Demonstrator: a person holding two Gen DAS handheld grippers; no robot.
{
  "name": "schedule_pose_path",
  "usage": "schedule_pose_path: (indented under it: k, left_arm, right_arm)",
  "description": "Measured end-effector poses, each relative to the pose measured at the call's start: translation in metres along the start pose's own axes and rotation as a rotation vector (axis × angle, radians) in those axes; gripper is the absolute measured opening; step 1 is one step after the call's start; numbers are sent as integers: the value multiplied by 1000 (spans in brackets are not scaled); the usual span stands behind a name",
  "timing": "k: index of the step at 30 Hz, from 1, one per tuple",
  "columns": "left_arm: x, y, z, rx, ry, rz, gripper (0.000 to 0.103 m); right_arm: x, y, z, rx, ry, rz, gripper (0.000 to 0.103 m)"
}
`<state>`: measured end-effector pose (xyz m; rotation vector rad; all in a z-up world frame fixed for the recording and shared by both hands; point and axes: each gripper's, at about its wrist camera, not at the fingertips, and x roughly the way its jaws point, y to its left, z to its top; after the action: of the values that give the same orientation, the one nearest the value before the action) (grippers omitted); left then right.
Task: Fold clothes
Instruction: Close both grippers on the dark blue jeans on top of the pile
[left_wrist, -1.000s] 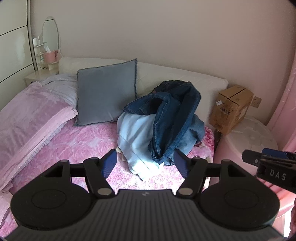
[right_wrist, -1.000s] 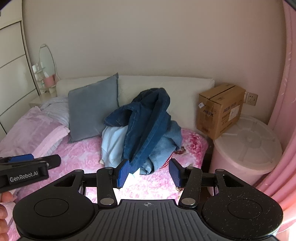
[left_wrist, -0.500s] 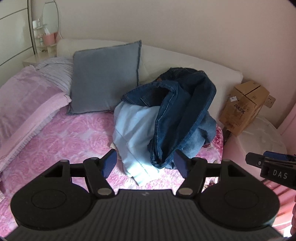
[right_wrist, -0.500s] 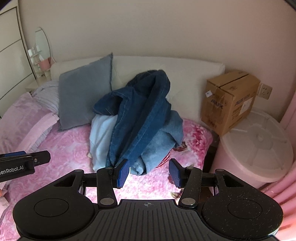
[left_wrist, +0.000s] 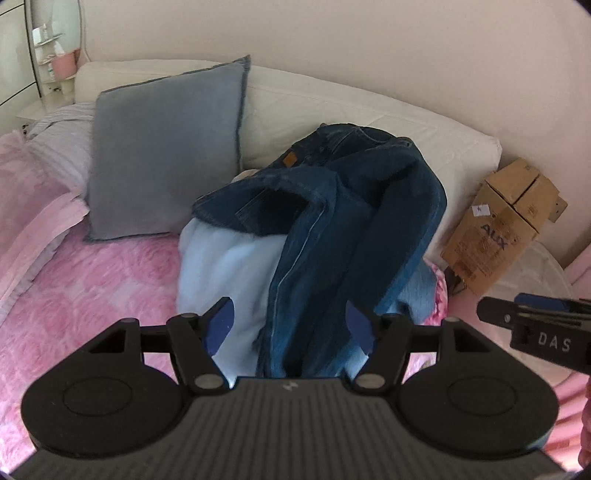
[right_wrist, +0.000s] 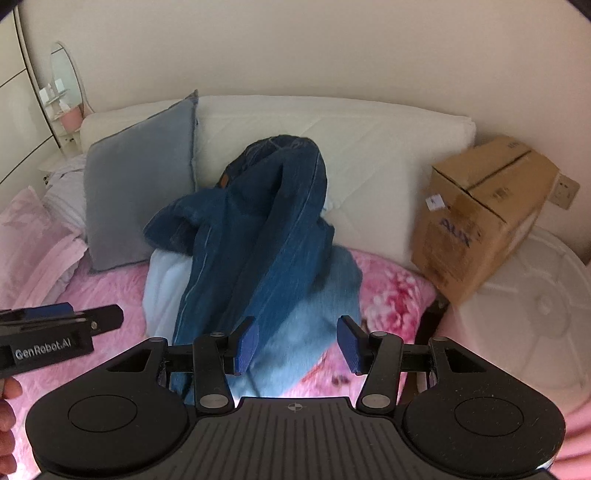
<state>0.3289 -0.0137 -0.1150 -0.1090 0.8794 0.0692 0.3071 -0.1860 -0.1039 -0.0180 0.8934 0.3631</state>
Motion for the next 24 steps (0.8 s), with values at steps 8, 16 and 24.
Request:
schedule_pose_path:
  k: [8, 16, 24]
  left_arm:
    - [59, -8, 30, 1, 32, 1, 64]
    - [127, -6, 41, 12, 90, 2, 64]
    - [184, 6, 26, -7, 166, -5, 64]
  right_arm:
    - [56, -19, 45, 5, 25, 15, 51]
    - [104, -25, 67, 14, 58, 53, 51]
    - [135, -31, 71, 38, 85, 92, 51]
